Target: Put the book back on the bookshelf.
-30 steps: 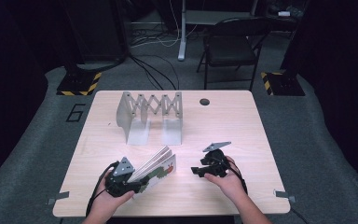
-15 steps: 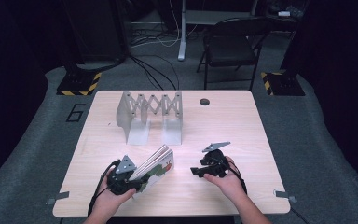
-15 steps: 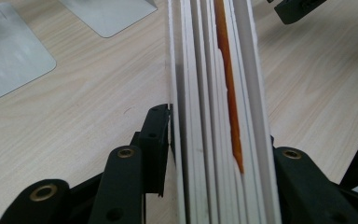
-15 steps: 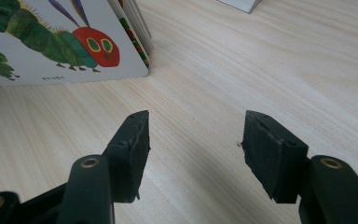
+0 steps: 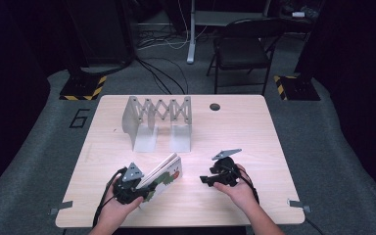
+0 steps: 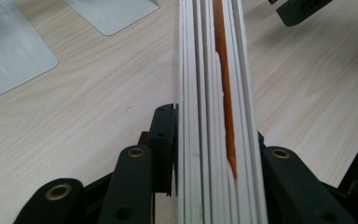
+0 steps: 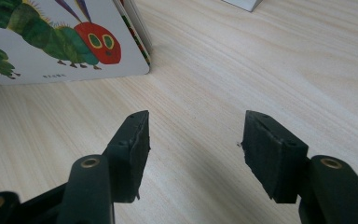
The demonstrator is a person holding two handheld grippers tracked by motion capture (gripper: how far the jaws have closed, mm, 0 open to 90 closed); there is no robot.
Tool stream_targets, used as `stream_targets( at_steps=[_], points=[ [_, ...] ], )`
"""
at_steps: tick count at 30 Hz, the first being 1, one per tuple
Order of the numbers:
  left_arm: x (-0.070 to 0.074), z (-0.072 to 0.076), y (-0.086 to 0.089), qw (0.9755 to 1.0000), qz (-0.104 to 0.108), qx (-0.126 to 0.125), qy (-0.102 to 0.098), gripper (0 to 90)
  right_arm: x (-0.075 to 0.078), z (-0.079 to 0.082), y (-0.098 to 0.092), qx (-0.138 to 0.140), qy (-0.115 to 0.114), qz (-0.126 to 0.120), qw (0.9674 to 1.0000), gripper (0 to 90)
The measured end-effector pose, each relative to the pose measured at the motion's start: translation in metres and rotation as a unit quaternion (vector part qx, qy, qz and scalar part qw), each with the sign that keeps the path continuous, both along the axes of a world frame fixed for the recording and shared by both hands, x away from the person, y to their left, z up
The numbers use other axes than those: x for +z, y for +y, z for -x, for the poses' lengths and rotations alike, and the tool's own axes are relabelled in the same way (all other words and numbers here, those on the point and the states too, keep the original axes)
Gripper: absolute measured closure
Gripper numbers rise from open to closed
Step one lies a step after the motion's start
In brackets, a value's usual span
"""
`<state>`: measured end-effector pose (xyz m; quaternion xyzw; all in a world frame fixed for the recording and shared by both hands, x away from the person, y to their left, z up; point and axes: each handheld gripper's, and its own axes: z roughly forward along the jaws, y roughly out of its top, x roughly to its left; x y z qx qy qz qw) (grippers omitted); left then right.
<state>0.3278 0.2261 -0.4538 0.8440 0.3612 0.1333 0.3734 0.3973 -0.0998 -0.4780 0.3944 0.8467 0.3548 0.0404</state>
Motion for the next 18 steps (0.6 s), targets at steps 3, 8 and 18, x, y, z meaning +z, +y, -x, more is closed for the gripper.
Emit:
stream_targets(
  at_steps=[3, 8, 18],
  points=[
    [0.0002, 0.0005, -0.0008, 1.0, -0.001, 0.0, 0.0, 70.7, -0.0003, -0.0001, 0.0002, 0.0, 0.0, 0.0, 1.0, 41.2],
    [0.0008, 0.0011, -0.0019, 1.0, -0.006, -0.006, 0.002, 73.4, -0.0003, 0.0, 0.0001, 0.0, 0.001, 0.0, 1.0, 41.2],
    [0.0006, 0.0029, -0.0044, 0.9999, -0.011, -0.011, -0.005, 75.6, -0.0004, 0.0003, 0.0002, -0.002, 0.003, 0.0, 1.0, 41.2]
  ],
)
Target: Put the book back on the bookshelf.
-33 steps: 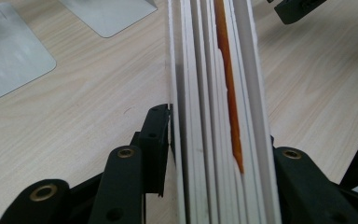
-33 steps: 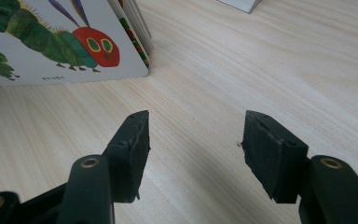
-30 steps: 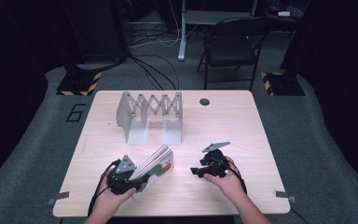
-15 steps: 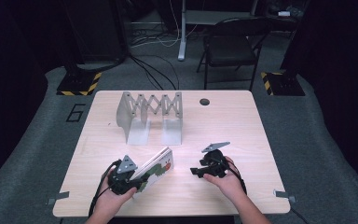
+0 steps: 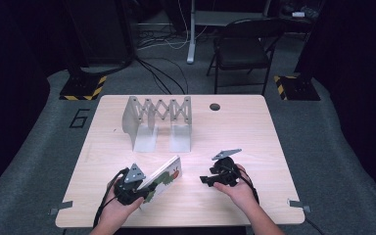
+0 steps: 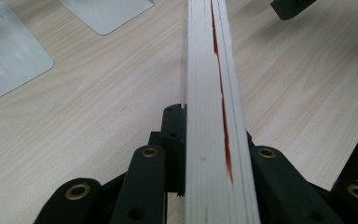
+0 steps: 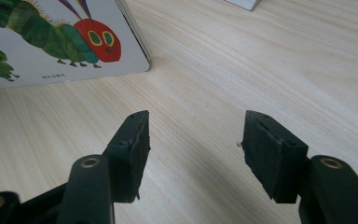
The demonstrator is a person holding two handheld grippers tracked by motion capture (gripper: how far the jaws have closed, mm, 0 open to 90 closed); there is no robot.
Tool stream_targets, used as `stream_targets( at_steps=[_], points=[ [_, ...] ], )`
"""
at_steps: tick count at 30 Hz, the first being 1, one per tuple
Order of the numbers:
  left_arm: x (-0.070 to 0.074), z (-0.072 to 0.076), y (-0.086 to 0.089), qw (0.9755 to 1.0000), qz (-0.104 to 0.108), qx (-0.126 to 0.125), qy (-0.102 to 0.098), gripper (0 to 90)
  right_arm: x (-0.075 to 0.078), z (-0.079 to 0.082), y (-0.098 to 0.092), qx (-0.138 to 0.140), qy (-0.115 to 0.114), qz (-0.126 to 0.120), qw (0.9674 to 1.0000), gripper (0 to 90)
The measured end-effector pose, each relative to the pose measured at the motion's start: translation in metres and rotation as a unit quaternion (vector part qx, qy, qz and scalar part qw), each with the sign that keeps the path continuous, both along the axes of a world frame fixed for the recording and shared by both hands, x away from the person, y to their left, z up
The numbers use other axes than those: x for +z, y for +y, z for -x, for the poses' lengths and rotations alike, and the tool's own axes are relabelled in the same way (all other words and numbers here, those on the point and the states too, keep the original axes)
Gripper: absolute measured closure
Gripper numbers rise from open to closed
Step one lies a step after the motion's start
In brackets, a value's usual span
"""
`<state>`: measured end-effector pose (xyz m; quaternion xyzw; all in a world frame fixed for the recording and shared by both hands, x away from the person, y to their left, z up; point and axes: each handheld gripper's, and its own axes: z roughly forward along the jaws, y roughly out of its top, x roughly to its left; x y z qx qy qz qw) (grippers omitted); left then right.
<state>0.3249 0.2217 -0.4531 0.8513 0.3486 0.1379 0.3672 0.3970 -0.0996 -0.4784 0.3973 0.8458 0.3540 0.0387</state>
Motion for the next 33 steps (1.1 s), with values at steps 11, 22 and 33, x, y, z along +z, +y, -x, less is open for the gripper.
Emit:
stream_targets(
  at_steps=[11, 22, 33],
  points=[
    [0.0006, 0.003, -0.0021, 0.9998, -0.013, -0.008, -0.009, 75.8, 0.0002, 0.0001, -0.0003, -0.001, 0.004, 0.0, 1.0, 41.2],
    [0.0027, 0.0033, 0.0008, 0.9999, -0.007, -0.008, -0.005, 75.9, 0.0002, -0.0005, -0.0016, 0.0, -0.003, -0.002, 1.0, 41.2],
    [0.0082, 0.001, 0.0052, 1.0, -0.005, -0.002, -0.008, 75.9, 0.0003, -0.0005, -0.0018, 0.0, -0.003, -0.001, 1.0, 41.2]
  ],
)
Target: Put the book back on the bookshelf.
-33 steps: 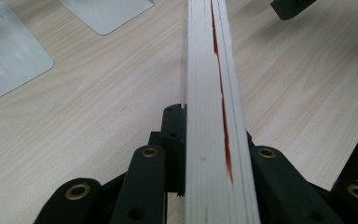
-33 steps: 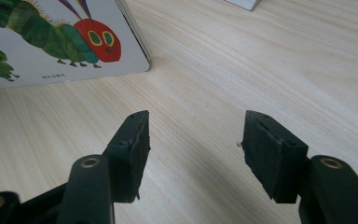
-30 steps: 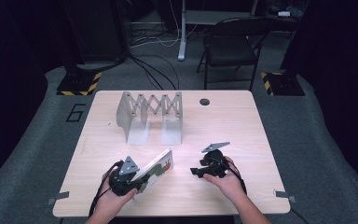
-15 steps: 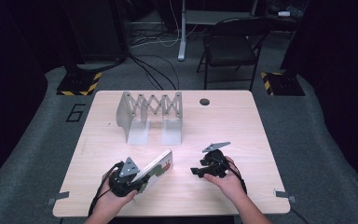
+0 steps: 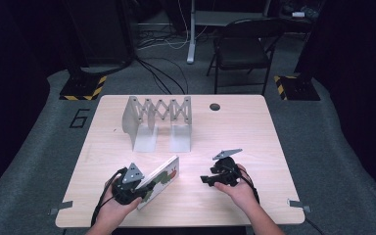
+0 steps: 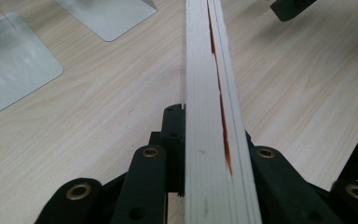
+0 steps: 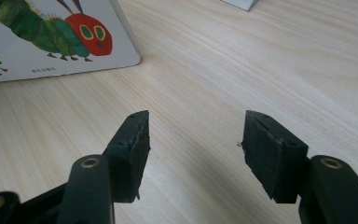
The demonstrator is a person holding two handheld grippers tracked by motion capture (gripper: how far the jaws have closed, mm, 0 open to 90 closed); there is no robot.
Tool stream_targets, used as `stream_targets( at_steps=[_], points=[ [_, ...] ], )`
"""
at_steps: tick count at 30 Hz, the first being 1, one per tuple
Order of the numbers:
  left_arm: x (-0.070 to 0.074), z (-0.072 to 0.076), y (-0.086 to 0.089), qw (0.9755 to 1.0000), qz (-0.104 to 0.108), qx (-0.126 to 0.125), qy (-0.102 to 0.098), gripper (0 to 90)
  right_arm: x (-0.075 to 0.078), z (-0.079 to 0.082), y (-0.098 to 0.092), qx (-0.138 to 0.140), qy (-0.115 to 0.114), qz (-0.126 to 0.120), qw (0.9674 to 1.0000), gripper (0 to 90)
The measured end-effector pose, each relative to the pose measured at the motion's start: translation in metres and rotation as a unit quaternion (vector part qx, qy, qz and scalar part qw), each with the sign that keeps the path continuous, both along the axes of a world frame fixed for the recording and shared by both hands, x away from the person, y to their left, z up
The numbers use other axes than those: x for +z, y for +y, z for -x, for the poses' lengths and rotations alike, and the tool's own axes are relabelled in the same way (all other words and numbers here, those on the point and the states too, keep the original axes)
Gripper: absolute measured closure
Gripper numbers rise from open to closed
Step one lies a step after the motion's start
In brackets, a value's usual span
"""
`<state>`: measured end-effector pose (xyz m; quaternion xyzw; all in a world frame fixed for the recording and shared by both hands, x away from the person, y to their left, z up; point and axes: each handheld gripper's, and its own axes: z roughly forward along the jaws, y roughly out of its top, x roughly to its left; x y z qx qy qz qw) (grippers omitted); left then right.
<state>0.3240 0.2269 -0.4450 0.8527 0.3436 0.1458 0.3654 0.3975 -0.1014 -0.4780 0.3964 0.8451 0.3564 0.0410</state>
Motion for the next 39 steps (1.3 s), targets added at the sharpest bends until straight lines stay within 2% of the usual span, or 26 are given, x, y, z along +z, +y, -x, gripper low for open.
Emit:
stream_targets(
  at_steps=[1, 7, 14, 20, 26, 33, 39],
  points=[
    [0.0, -0.001, 0.0, 1.0, 0.005, 0.003, -0.006, 75.9, 0.0, 0.0, 0.0, 0.0, -0.001, 0.001, 1.0, 41.2],
    [0.005, -0.003, 0.002, 1.0, 0.004, 0.004, -0.002, 75.9, 0.0, 0.0, -0.001, 0.0, 0.001, 0.003, 1.0, 41.2],
    [0.008, -0.005, 0.002, 0.9998, 0.015, 0.013, -0.004, 75.9, 0.0, 0.0, -0.001, 0.0, 0.0, 0.001, 1.0, 41.2],
    [0.011, -0.006, 0.003, 0.9996, 0.019, 0.018, -0.014, 75.9, 0.001, 0.0, -0.002, -0.001, 0.002, 0.002, 1.0, 41.2],
    [0.014, -0.008, 0.005, 0.9995, 0.02, 0.021, -0.01, 75.9, 0.001, 0.0, -0.002, -0.002, 0.0, 0.002, 1.0, 41.2],
    [0.017, -0.01, 0.006, 0.9992, 0.023, 0.026, -0.019, 76.0, 0.0, 0.0, -0.002, -0.006, -0.003, -0.001, 1.0, 41.2],
    [0.02, -0.011, 0.008, 0.9993, 0.018, 0.025, -0.018, 76.0, 0.001, 0.0, -0.002, -0.006, -0.002, -0.003, 1.0, 41.2]
  ],
)
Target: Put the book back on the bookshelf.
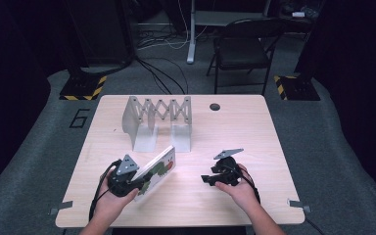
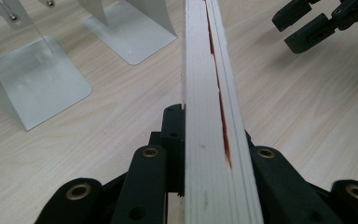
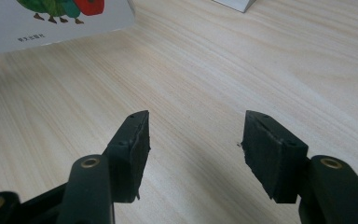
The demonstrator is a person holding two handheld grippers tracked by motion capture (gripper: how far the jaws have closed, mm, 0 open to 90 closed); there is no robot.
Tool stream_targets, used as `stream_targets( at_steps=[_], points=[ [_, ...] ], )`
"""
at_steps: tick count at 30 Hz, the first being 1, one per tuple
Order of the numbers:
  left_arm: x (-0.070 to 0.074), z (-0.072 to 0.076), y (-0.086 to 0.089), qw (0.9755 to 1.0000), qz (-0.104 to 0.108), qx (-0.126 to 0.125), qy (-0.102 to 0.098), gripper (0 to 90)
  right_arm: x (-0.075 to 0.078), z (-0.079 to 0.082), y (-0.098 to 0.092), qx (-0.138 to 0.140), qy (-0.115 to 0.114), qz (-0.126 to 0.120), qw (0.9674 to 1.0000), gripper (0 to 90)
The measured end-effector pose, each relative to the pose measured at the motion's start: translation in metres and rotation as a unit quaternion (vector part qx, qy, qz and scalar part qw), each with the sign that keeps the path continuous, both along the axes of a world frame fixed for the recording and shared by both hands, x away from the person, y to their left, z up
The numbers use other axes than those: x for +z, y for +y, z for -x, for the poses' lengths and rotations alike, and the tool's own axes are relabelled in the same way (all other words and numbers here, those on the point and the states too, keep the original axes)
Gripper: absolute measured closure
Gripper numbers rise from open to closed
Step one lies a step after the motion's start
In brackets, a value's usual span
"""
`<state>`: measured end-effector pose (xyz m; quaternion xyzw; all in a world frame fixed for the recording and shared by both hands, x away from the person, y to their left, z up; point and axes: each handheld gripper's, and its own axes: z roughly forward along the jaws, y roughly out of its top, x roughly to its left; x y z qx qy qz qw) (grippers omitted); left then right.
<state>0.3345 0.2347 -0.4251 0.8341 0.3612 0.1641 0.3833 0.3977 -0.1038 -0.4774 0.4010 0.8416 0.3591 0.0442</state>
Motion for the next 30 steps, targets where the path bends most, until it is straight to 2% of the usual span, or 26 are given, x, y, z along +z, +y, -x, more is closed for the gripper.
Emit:
stream_targets(
  at_steps=[14, 21, 30],
  points=[
    [0.022, -0.004, 0.015, 0.9997, -0.003, 0.019, -0.018, 75.9, 0.0, 0.0, 0.0, 0.002, 0.002, 0.002, 1.0, 41.1],
    [0.03, -0.006, 0.022, 0.999, 0.004, 0.034, -0.029, 75.9, 0.0, 0.0, -0.001, -0.001, 0.005, -0.001, 1.0, 41.1],
    [0.038, -0.009, 0.032, 0.9978, 0.012, 0.056, -0.032, 75.9, 0.001, 0.0, -0.002, -0.004, 0.007, -0.003, 1.0, 41.1]
  ],
)
